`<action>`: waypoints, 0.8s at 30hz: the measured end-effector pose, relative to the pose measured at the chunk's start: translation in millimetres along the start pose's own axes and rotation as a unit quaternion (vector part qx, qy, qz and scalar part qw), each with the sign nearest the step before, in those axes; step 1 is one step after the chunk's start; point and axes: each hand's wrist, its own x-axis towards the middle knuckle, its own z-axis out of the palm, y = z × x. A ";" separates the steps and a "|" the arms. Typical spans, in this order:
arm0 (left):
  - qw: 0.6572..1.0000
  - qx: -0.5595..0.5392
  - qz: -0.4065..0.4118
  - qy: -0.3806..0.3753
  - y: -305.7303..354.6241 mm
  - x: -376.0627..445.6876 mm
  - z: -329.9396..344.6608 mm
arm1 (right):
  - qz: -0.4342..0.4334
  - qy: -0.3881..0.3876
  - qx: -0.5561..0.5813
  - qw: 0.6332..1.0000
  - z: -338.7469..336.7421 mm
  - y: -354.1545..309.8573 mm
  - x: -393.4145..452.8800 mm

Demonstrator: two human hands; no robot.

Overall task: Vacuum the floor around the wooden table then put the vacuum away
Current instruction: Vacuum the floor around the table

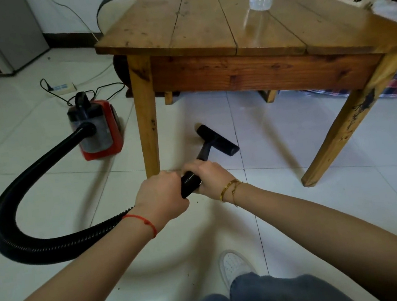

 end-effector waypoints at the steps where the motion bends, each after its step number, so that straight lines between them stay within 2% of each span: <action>1: 1.000 -0.001 0.000 0.000 1.3 4.2 0.9 | 0.000 -0.003 -0.004 1.000 0.2 5.7 3.3; 13: 1.000 -0.008 -0.009 0.008 59.1 131.2 39.0 | 0.063 -0.013 -0.034 0.997 -8.6 136.3 57.7; 21: 0.999 0.002 -0.016 0.044 96.8 231.8 72.2 | 0.137 -0.070 -0.089 0.984 -26.2 225.1 106.5; 24: 0.997 0.022 -0.003 0.068 108.0 258.9 81.6 | 0.157 -0.062 -0.084 0.982 -28.0 251.2 116.7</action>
